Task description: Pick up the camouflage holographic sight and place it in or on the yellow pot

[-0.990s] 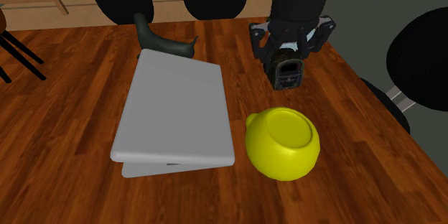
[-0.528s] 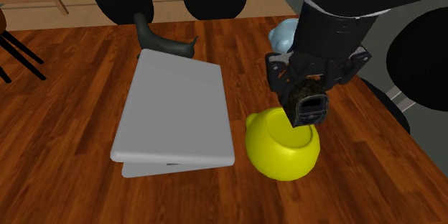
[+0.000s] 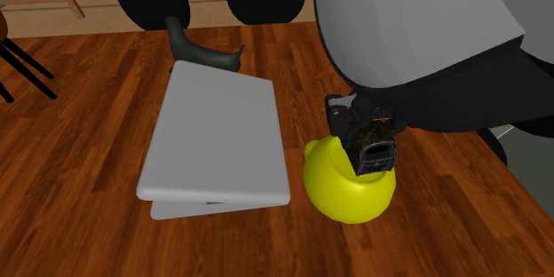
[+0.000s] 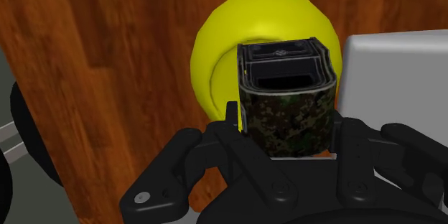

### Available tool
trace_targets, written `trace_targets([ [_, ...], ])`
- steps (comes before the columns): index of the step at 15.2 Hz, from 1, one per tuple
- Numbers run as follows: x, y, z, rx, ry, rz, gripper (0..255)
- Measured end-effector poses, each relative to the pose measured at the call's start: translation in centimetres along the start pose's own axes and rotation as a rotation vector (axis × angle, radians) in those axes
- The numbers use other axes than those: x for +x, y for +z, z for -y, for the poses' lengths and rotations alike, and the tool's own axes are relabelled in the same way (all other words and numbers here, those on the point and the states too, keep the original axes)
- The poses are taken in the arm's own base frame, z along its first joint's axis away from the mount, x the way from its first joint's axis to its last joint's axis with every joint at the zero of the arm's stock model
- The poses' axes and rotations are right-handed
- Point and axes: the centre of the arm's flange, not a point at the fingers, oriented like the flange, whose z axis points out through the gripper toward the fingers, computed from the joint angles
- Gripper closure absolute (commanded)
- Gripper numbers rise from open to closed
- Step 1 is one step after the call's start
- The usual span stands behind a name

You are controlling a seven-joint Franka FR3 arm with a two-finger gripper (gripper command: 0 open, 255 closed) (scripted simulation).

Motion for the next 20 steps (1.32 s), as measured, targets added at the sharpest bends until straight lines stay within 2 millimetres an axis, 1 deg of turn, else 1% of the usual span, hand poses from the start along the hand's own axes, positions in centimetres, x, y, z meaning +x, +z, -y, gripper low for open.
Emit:
trace_targets([
  [5, -0.1, 2.5, 0.0, 0.0, 0.0, 0.0, 255],
  [11, -0.1, 2.9, 0.1, 0.0, 0.0, 0.0, 255],
  [12, -0.1, 2.9, 0.1, 0.0, 0.0, 0.0, 0],
  [18, -0.1, 2.9, 0.1, 0.0, 0.0, -0.001, 0],
  [20, -0.1, 1.5, 0.0, 0.0, 0.0, -0.002, 0],
])
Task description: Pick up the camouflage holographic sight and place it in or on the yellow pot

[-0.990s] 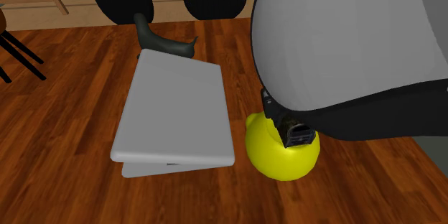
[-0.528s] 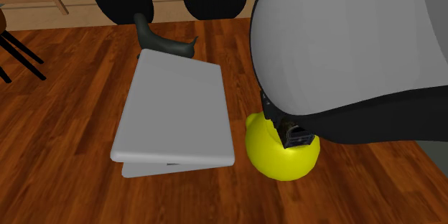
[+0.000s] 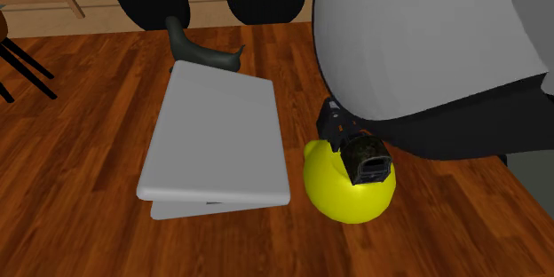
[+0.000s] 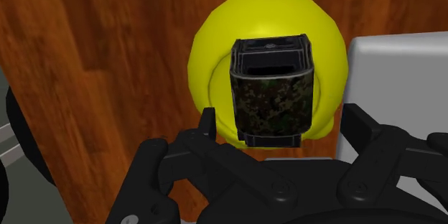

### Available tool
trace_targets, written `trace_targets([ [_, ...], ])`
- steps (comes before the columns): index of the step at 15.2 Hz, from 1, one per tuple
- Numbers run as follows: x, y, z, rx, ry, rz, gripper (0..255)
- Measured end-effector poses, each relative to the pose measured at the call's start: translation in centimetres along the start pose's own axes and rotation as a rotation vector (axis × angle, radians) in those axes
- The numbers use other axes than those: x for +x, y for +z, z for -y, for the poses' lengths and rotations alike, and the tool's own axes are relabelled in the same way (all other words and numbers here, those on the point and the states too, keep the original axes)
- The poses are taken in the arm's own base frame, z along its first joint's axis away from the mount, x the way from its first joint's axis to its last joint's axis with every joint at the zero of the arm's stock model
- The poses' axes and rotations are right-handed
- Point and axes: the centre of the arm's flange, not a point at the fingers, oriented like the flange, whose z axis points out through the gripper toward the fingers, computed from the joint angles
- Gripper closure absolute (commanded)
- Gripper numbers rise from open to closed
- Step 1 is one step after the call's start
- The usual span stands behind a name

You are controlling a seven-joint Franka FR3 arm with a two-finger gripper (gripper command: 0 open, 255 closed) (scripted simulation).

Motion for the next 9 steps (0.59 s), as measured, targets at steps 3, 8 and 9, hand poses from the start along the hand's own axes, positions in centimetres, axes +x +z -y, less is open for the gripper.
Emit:
trace_targets([
  [3, 0.0, -3.0, 0.2, 0.0, 0.0, -0.001, 0],
  [8, 0.0, -3.6, 0.1, 0.0, 0.0, 0.001, 0],
  [9, 0.0, -3.6, 0.1, 0.0, 0.0, 0.001, 0],
])
